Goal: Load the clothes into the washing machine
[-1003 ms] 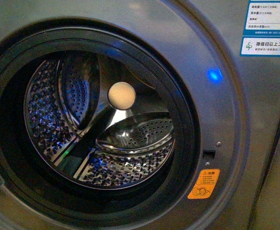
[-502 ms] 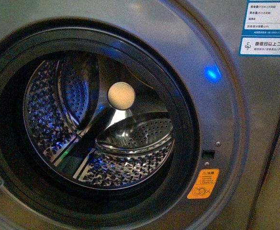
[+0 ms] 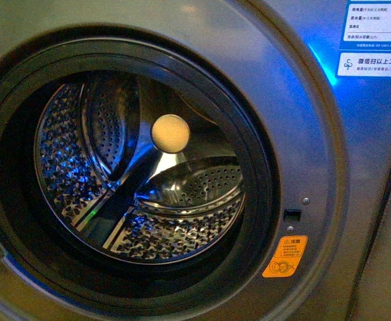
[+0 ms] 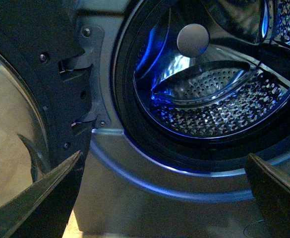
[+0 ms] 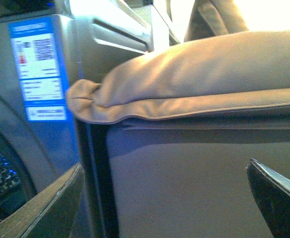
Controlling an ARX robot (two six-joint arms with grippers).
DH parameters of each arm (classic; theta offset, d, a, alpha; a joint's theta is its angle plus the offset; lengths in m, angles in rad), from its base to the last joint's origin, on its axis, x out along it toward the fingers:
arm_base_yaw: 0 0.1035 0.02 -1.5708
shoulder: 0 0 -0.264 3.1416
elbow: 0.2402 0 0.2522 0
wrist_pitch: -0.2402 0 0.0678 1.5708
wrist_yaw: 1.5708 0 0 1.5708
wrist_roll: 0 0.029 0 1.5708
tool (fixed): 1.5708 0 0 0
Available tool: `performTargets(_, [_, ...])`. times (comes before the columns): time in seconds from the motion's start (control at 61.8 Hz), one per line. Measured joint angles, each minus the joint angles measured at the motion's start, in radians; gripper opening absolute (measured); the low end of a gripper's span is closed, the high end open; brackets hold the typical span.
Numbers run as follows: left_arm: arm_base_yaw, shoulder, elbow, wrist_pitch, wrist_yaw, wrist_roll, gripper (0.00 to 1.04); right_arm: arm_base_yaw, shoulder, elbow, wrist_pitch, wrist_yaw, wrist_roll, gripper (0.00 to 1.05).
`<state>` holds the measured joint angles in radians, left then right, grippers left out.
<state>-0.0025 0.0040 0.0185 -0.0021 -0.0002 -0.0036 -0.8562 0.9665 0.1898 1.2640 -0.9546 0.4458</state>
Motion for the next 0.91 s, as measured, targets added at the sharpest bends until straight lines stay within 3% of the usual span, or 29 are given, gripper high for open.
performTargets(0.065, [0.000, 0.000, 0.000, 0.000, 0.000, 0.000, 0.98, -0.055, 0.075, 0.100, -0.113, -0.033, -0.036, 0.97])
performTargets(0.21, [0.000, 0.000, 0.000, 0.000, 0.000, 0.000, 0.98, -0.168, 0.259, 0.374, -0.565, -0.062, -0.292, 0.97])
performTargets(0.356, [0.000, 0.000, 0.000, 0.000, 0.000, 0.000, 0.98, -0.259, 0.460, 0.582, -0.825, -0.061, -0.503, 0.97])
performTargets(0.485, [0.000, 0.000, 0.000, 0.000, 0.000, 0.000, 0.98, -0.351, 0.718, 0.795, -1.183, -0.040, -0.808, 0.97])
performTargets(0.631, [0.000, 0.000, 0.000, 0.000, 0.000, 0.000, 0.98, -0.388, 0.941, 0.918, -1.283, 0.078, -0.958, 0.97])
performTargets(0.906, [0.000, 0.000, 0.000, 0.000, 0.000, 0.000, 0.98, -0.408, 1.455, 1.229, -1.401, 0.321, -1.018, 0.97])
